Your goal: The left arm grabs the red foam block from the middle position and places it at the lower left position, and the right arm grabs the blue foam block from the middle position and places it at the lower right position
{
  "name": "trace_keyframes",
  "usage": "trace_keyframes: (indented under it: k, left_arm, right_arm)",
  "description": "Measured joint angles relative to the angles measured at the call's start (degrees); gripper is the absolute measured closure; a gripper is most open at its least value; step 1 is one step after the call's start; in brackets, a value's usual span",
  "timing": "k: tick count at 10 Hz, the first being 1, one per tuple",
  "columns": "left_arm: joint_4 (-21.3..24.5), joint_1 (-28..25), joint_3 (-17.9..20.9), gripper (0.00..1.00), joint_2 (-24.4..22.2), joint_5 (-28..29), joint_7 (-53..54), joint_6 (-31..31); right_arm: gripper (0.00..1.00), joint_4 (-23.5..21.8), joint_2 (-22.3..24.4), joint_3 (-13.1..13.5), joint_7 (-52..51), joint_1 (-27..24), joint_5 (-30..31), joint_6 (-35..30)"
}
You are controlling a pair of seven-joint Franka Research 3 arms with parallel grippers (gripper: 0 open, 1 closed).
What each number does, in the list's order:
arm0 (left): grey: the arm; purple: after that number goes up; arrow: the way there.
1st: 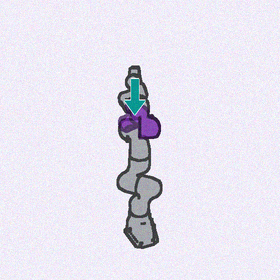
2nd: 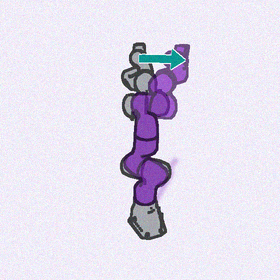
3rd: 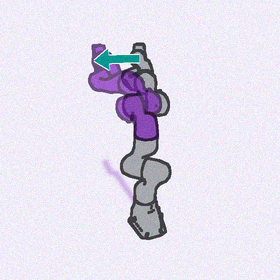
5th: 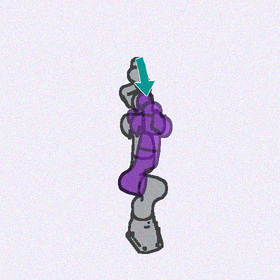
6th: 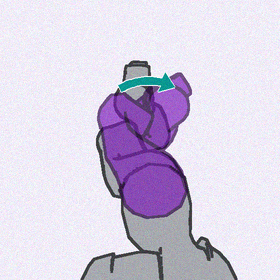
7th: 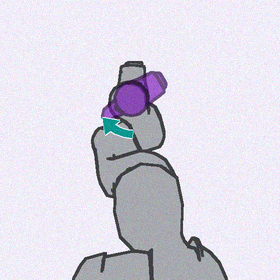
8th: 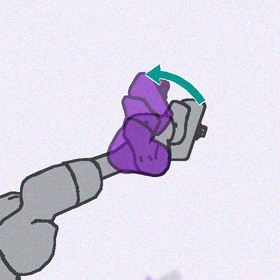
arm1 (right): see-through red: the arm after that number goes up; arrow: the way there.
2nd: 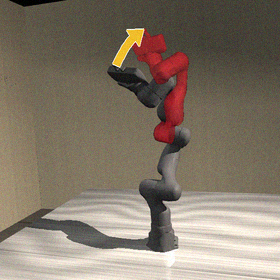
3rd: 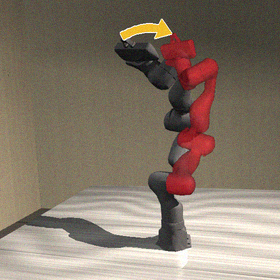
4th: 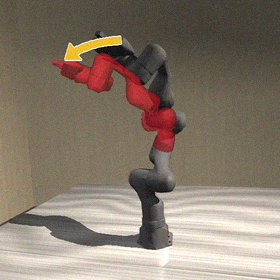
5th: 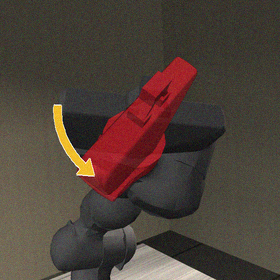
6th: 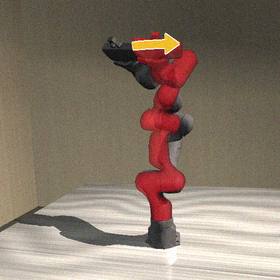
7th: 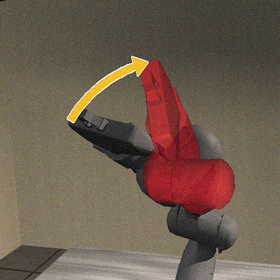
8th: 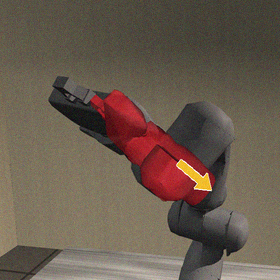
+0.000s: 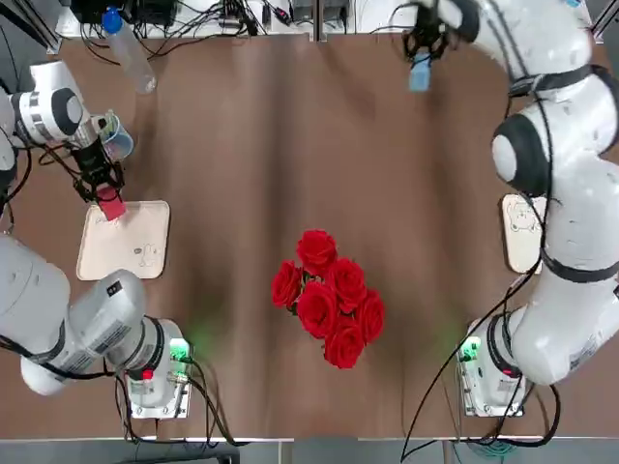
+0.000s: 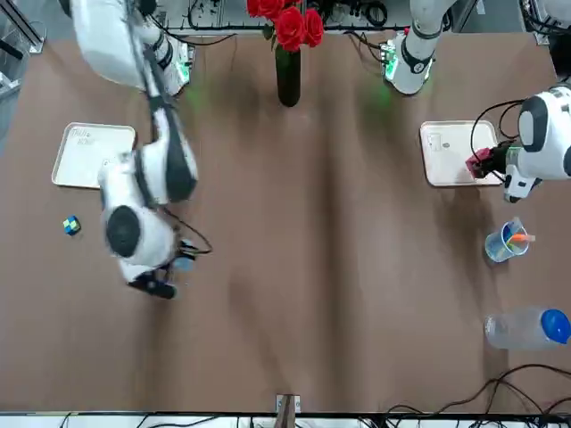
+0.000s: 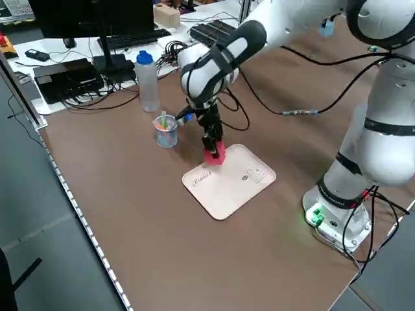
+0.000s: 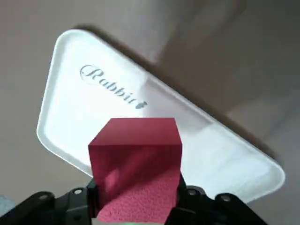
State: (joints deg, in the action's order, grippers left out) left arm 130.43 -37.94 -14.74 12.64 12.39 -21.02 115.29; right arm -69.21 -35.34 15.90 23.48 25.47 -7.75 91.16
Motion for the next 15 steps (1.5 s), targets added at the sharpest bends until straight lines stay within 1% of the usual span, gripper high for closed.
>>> trace_keyframes:
  k: [2,4,5,6,7,8,10,12,13,14,15]
  left_arm:
    - [0.6,-1.0,0.0,0.42,1.5,2.2,-0.1,0.0]
    - [0.8,-2.2,0.0,0.41,2.9,4.3,-0.2,0.4]
    - [0.8,-2.5,0.0,0.29,3.6,4.4,-0.2,0.7]
    - [0.8,-2.5,0.0,0.14,3.9,4.4,-0.2,0.8]
    - [0.6,-2.5,-0.2,0.01,3.9,4.4,-0.3,0.8]
    - [0.3,-2.5,-0.6,0.00,3.5,4.4,-0.4,0.1]
    - [-1.2,-2.5,-3.0,0.00,0.7,4.4,-0.6,-3.7]
    - [-4.6,-2.5,-7.5,0.00,-3.0,3.3,-0.2,-6.5]
    - [-7.0,-2.5,-10.9,0.00,-4.4,1.2,0.0,-6.7]
    - [-9.8,-2.2,-14.1,0.00,-5.1,-1.1,0.0,-6.9]
    - [-13.2,-2.0,-16.0,0.00,-5.4,-3.4,0.0,-6.9]
  right_arm:
    - [0.51,-0.2,1.9,1.0,-8.4,-5.2,2.0,-3.3]
    - [0.51,-1.8,1.8,1.3,-14.9,-9.0,5.4,-3.0]
    - [0.50,-2.7,1.7,1.3,-17.7,-10.9,6.0,-2.5]
    - [0.50,-3.4,1.7,1.1,-20.9,-13.5,6.1,-1.6]
    - [0.50,-4.3,1.7,0.5,-24.5,-17.0,6.1,-0.5]
    - [0.51,-5.1,1.6,-0.3,-27.8,-20.5,6.2,0.4]
    - [0.50,-5.7,1.7,-0.5,-30.7,-24.8,6.2,0.6]
    - [0.50,-5.7,2.2,-0.5,-37.2,-29.0,6.5,0.6]
    - [0.50,-6.0,2.4,-0.5,-41.7,-32.3,6.5,0.9]
    - [0.50,-8.0,3.0,-0.5,-45.7,-35.9,6.5,3.3]
    - [0.50,-13.1,4.6,-0.5,-48.5,-38.9,6.5,8.8]
